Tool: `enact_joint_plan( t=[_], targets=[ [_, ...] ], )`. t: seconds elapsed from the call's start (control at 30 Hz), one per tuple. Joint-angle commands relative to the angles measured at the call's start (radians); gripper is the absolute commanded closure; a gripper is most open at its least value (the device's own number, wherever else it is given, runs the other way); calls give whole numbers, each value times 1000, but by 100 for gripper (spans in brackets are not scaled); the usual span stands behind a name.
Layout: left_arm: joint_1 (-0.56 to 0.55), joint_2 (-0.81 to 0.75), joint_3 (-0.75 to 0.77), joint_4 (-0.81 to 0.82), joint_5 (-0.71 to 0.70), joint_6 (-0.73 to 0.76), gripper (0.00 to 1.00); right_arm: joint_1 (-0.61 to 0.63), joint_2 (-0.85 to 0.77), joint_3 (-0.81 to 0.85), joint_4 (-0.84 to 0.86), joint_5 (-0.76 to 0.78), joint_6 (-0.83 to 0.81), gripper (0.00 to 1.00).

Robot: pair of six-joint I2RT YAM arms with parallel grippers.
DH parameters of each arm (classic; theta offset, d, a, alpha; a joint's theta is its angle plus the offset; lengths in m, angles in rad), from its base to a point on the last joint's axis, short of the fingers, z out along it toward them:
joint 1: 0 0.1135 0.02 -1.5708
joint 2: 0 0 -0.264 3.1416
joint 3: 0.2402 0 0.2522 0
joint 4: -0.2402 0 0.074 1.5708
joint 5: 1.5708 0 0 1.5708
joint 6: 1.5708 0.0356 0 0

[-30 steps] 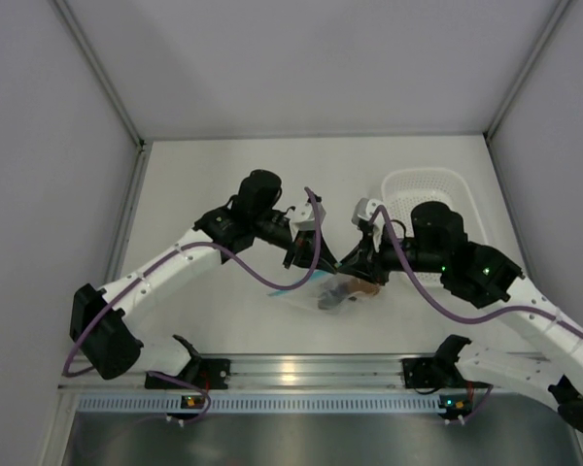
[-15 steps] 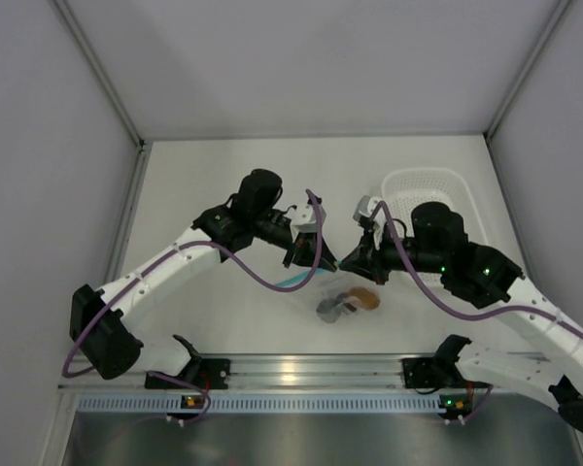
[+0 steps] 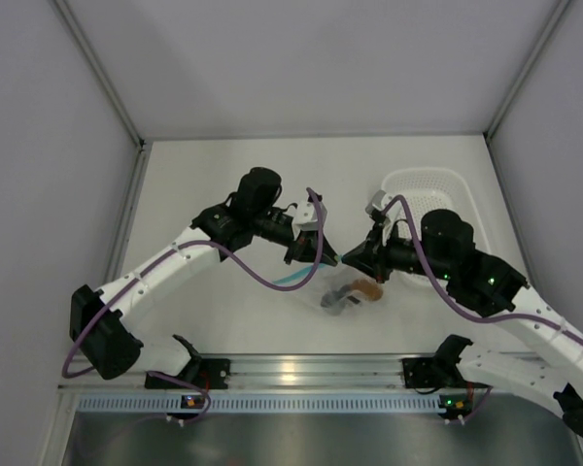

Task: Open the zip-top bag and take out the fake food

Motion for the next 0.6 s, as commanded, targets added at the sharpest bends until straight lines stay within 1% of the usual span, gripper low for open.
enact_joint_plan(
  t=[0.0,0.07,0.13,0.27,0.37,0.57],
  targets=[
    [9,0,-8,-23,-13,25,100,8,-20,4,75,21,3,100],
    [13,-3,-22,-23,-15,25,100,8,-34,-5,79,29,4,100],
    [21,-6,-28,-23,1,27,100,8,-34,-11,77,-12,-8,100],
    [22,4,-10,-23,85,27,100,8,-11,-34,79,-86,-31,100],
    [22,0,4,-23,113,27,100,9,1,-48,75,-141,-48,93],
    [22,-12,9,-23,128,27,100,15,30,-64,66,-163,-59,83]
  ],
)
